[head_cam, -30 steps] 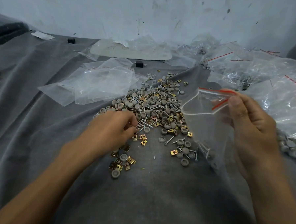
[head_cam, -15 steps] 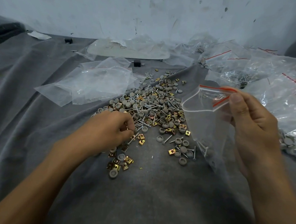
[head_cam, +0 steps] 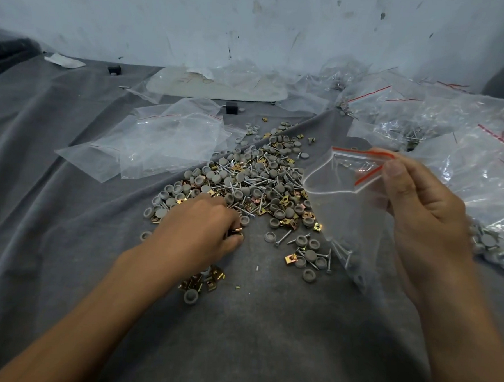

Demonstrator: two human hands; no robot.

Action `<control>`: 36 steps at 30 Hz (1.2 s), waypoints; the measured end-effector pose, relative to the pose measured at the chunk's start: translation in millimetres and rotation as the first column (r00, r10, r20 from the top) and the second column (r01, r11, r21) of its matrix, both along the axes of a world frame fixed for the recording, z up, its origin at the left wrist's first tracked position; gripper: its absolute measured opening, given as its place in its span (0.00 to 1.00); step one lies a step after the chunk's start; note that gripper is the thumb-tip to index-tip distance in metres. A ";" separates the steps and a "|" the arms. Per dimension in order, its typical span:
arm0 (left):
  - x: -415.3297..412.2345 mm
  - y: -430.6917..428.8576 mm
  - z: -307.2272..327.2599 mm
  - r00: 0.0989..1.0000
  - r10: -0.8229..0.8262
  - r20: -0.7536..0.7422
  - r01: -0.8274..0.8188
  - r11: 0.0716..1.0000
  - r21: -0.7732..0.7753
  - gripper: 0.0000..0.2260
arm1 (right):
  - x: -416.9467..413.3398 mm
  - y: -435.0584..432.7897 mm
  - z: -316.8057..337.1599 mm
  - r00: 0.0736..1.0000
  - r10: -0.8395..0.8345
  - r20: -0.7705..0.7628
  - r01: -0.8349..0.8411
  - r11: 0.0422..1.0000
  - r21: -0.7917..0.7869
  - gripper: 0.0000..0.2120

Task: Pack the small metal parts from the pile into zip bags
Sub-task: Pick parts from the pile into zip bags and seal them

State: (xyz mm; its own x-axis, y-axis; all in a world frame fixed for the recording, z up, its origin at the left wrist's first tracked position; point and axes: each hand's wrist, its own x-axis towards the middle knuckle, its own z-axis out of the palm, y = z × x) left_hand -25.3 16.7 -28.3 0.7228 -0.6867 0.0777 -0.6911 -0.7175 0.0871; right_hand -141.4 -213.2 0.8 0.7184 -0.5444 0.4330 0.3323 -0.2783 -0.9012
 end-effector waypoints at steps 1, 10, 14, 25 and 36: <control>-0.5 -0.4 -0.3 1.000 -0.006 0.014 0.006 1.000 -0.007 0.11 | 0.0 -0.1 0.0 1.000 0.004 0.000 -0.004 1.000 0.003 0.11; -2.9 -1.5 -8.2 0.995 -0.056 0.085 0.051 0.997 0.055 0.10 | 0.9 -0.7 -3.2 1.000 0.024 -0.012 -0.024 0.999 0.024 0.12; -0.9 1.4 -4.1 0.997 -0.069 -0.038 0.067 0.996 -0.050 0.07 | 1.6 -1.3 -5.0 0.999 0.038 -0.011 -0.038 0.999 0.017 0.11; -14.0 -17.8 29.6 0.878 -0.309 -0.365 -0.092 0.640 -0.763 0.07 | -1.2 24.0 -6.2 0.947 0.290 -0.141 -0.310 0.939 -0.150 0.12; -18.8 -14.4 40.6 0.813 -0.417 -0.405 -0.098 0.589 -0.802 0.08 | -1.0 22.7 -6.2 0.946 0.289 -0.147 -0.310 0.939 -0.147 0.11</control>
